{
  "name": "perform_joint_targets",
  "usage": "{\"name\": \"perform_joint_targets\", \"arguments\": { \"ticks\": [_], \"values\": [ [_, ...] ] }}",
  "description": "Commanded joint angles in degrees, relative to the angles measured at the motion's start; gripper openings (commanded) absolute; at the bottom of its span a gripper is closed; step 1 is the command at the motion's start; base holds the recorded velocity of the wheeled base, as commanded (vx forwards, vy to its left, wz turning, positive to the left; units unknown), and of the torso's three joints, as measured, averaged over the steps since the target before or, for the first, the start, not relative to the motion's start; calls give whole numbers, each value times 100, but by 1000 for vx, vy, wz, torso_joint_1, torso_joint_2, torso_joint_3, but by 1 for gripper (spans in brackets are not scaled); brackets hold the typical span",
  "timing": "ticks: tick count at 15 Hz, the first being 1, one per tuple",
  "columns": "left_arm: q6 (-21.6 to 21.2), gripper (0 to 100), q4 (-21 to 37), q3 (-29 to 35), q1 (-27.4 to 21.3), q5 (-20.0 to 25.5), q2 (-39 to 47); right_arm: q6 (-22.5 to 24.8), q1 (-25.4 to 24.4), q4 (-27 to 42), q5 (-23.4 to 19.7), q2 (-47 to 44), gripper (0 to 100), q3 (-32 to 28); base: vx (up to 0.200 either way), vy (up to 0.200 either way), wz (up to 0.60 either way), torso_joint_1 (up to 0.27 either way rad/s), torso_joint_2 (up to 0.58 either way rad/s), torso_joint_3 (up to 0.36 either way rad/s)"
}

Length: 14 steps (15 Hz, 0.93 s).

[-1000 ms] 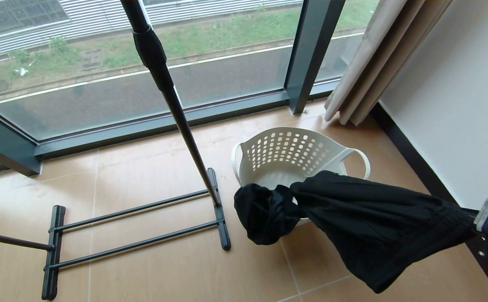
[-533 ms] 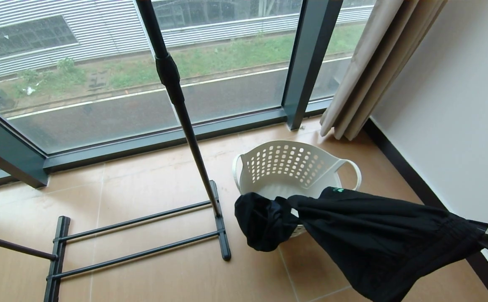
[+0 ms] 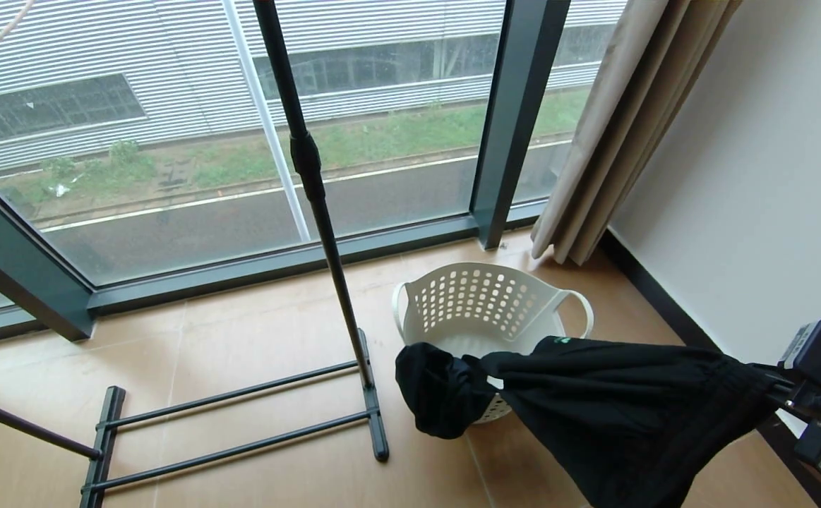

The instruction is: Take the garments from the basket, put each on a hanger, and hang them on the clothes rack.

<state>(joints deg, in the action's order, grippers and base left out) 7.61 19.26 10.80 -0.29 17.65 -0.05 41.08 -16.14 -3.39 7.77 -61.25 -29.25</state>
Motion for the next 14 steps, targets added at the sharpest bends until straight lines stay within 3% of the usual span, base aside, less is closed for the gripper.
{"name": "perform_joint_targets", "arguments": {
  "ticks": [1,5,14],
  "values": [
    [4,100,-1,1,-6,1,5,-21,-3,-4,-47,-98,0,-11,0,0,0,2,-2,193],
    [4,100,-1,1,-6,1,5,-30,-3,5,-12,-265,0,-20,0,0,0,38,-138,99],
    [4,100,-1,1,-6,-7,5,-30,-3,-4,-12,-256,0,7,0,0,0,148,-459,-116]
  ]
}}
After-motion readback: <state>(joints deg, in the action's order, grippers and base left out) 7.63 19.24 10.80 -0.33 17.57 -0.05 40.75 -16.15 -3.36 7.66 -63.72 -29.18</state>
